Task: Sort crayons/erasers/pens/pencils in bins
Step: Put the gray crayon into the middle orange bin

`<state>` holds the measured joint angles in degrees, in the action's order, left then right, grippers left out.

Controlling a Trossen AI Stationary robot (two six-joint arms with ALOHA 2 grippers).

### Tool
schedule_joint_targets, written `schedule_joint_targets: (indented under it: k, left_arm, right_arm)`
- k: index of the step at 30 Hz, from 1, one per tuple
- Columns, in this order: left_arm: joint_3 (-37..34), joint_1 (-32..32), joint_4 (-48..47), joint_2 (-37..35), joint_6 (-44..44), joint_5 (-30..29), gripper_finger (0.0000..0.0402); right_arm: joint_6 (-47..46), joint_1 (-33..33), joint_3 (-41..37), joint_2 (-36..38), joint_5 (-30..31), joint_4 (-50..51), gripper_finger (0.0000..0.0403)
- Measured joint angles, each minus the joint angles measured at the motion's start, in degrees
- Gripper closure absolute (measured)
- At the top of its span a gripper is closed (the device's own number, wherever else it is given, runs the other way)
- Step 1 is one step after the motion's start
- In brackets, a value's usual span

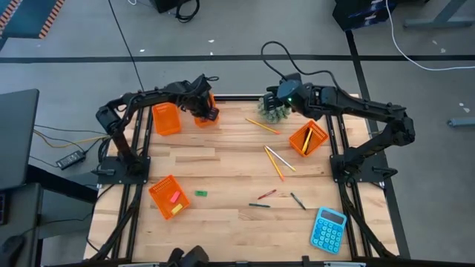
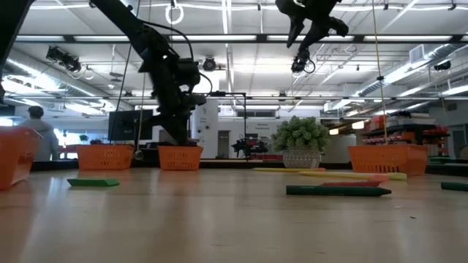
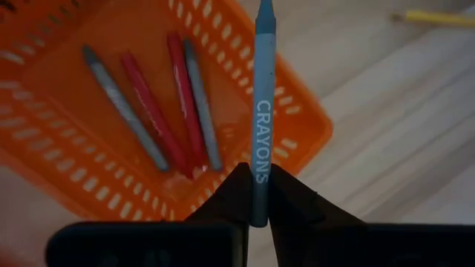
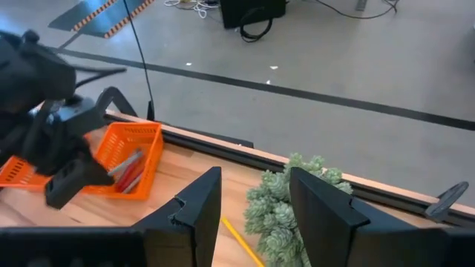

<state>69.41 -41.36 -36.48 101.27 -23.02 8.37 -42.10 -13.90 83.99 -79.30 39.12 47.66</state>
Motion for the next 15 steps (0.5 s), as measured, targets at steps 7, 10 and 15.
schedule_joint_targets:
  k: [7,10,15]
  left_arm:
    - [1.3,-2.6,-1.2,0.0,0.1,-0.2,0.0354]
    - [1.3,-3.5,-1.1,0.0,0.2,-0.5,0.0365]
    - [1.3,-4.2,0.4,2.0,0.3,-2.4,0.0361]
  right_arm:
    - [-0.1,0.6,0.0,0.0,-0.1,0.0,0.0237]
    - [-0.1,0.6,0.0,0.0,-0.1,0.1,0.0237]
    - [-0.1,0.5,0.0,0.0,1.3,0.0,0.0237]
